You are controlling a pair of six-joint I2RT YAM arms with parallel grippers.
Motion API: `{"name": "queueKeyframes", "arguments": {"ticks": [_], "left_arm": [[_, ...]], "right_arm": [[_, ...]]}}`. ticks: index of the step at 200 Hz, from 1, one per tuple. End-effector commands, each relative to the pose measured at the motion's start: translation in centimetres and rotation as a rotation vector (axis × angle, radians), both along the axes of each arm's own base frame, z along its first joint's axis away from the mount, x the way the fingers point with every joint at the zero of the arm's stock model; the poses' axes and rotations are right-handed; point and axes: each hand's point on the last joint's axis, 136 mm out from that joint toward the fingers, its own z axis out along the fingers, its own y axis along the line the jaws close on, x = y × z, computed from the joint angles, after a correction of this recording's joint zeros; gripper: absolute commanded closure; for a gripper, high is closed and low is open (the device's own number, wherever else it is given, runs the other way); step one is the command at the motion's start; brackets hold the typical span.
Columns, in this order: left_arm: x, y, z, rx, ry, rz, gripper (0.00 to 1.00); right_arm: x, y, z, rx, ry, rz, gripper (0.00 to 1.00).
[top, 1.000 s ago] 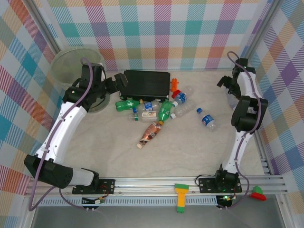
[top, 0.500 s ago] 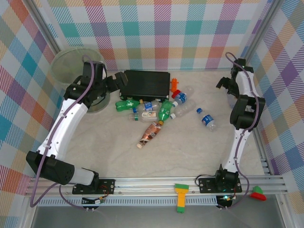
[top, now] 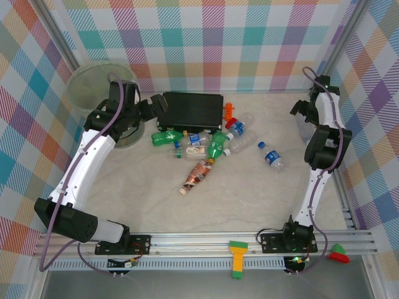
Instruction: Put the plastic bottles in the bin
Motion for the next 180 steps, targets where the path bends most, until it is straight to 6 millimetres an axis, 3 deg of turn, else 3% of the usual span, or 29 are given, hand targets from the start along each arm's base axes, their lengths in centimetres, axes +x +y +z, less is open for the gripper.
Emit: {"name": "queueKeyframes", "arguments": {"ticks": [1,78,142,180], "left_arm": [[-0.7,0.3,0.6,-0.009,-0.016,0.019,0.01],[-0.8,0.1,0.3,-0.037,-0.016,0.023,0.0],[-1.6,0.5,0.5,-0.033,-0.017,0.031,0.01],[-2.2,1.2,0.6,-0.025,-0.023,0.062,0.01]], "right_arm": [[-0.5,1.4,-1.8,0.081,0.047,0.063,0.01],[-1.3,5.4,-3.8,0.127,0.086,0.161,0.09],[-2.4,7.1,-5.3,0.158,0.113,0.164,0.33],[-2.6,8.0,-4.5,0.135,0.083,0.176,0.49]]}}
